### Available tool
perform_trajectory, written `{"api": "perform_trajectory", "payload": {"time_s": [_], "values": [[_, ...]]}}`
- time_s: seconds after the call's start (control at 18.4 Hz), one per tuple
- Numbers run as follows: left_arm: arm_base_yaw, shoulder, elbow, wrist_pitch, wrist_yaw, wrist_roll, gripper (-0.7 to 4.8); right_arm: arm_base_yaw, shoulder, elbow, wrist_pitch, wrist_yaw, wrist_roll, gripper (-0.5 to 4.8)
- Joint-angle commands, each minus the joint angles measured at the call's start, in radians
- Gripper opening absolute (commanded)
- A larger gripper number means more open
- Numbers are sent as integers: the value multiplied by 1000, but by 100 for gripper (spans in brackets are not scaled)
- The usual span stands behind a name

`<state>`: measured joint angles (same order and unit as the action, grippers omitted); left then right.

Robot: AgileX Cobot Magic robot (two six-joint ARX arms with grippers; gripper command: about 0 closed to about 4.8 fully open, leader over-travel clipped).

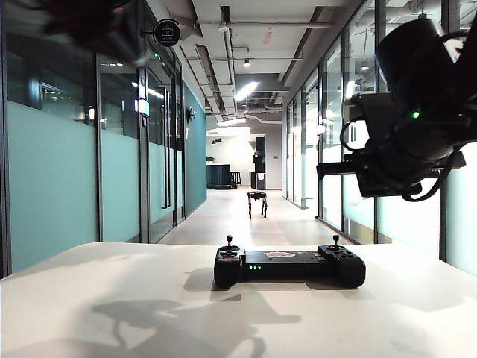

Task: Push the left joystick on the remote control sitting on the white table forward to make the robot dog walk in a straight line until it approaches the door.

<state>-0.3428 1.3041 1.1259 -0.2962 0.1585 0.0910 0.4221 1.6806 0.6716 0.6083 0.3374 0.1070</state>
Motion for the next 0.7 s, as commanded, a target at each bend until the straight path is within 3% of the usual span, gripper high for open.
{"api": "perform_trajectory", "payload": {"time_s": [0.05, 0.38, 0.7], "values": [[2, -104, -147, 89, -80, -39, -5, 2, -29, -16, 9, -3, -4, -6], [2, -332, -483, 253, -187, -93, -5, 3, -100, -47, -9, -5, -6, -6], [2, -472, -679, 383, -299, -100, -6, 4, -168, -53, -49, -26, -7, -6]]}}
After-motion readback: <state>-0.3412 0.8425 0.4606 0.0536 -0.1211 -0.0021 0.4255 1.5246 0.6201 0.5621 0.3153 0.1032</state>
